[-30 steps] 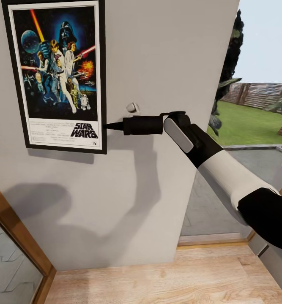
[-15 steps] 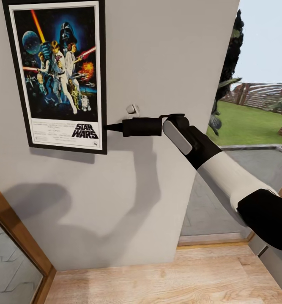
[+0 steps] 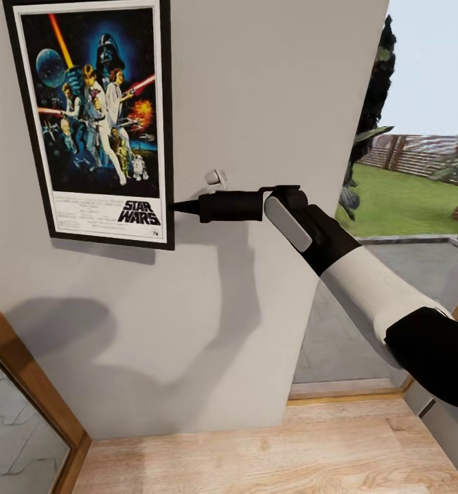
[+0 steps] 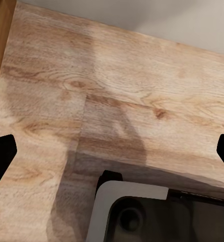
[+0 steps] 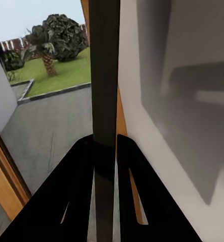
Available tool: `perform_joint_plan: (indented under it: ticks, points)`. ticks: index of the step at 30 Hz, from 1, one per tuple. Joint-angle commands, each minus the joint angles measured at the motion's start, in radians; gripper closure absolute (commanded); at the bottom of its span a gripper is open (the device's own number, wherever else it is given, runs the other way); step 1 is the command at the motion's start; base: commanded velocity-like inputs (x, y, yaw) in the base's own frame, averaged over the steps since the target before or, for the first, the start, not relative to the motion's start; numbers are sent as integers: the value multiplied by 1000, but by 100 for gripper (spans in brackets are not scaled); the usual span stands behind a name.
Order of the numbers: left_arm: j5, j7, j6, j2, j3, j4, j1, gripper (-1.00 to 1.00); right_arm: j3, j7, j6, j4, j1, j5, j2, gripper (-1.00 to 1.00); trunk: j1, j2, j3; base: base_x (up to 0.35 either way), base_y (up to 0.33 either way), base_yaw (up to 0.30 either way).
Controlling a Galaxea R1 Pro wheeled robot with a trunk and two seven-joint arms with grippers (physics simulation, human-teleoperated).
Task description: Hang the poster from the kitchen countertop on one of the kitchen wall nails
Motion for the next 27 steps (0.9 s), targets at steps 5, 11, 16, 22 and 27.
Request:
perform_joint_plan:
  ticks: [5, 11, 16, 22, 27]
  points:
    - [8, -6, 2, 0, 1, -1, 0, -100, 51, 1, 7, 0, -1, -11, 0, 100, 1, -2, -2, 0, 0, 0]
    - [8, -6, 2, 0, 1, -1, 0, -100, 85, 1, -29, 2, -1, -12, 0, 100, 1, -2, -2, 0, 0, 0]
    - [8, -6, 2, 0, 1, -1, 0, -100, 92, 1, -44, 3, -1, -12, 0, 100, 1, -2, -2, 0, 0, 0]
    - [8, -6, 2, 0, 1, -1, 0, -100, 93, 2, -51, 2, -1, -12, 0, 100, 1, -2, -2, 0, 0, 0]
    - [8, -6, 2, 0, 1, -1, 0, -100, 94, 3, -54, 1, -1, -13, -1, 100, 1, -2, -2, 0, 0, 0]
